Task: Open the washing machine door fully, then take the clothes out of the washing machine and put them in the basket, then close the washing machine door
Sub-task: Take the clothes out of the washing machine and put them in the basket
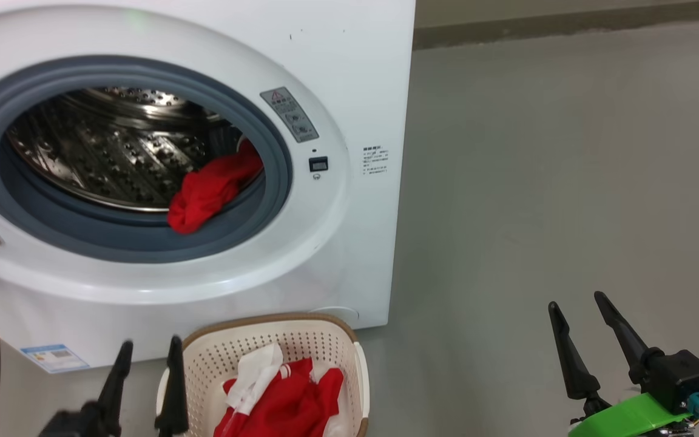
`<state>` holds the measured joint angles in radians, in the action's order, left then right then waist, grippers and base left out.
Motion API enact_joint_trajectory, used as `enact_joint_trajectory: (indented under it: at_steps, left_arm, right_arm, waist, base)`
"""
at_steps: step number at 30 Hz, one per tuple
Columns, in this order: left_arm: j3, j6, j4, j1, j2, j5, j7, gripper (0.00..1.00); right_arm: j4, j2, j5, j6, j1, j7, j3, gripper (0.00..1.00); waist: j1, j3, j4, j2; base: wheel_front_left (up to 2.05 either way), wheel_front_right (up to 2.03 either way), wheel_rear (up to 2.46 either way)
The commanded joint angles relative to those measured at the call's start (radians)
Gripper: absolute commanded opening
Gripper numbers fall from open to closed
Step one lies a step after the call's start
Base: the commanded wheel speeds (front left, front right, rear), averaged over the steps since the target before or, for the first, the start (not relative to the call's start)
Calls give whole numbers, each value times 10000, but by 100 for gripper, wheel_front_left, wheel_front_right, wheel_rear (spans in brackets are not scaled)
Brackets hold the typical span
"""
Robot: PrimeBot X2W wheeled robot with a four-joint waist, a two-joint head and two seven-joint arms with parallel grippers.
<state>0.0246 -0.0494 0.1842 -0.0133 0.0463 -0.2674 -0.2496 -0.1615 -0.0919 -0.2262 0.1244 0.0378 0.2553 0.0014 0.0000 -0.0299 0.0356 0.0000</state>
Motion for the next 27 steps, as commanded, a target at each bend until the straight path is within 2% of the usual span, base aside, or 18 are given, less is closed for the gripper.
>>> enact_joint_trajectory:
  at_steps: [1, 15, 27]
  left_arm:
    - [273, -10, -179, 538, 64, -62, -117, 100]
    - [144, -169, 2087, 4352, 656, -98, -27, 100]
    - [341, -412, 4534, 7816, 1271, -466, -78, 100]
  right_arm:
    - [274, -176, 61, 63, -409, 65, 223, 100]
    - [411, -289, 111, 63, -1510, 65, 411, 100]
    - [551, -399, 281, 63, -2457, 65, 691, 100]
  waist:
    - [0, -207, -51, 0]
    - [0, -2101, -85, 0]
    - [0, -3846, 270, 0]
  base:
    - [0, 0, 0]
    - [0, 0, 0]
    - [0, 0, 0]
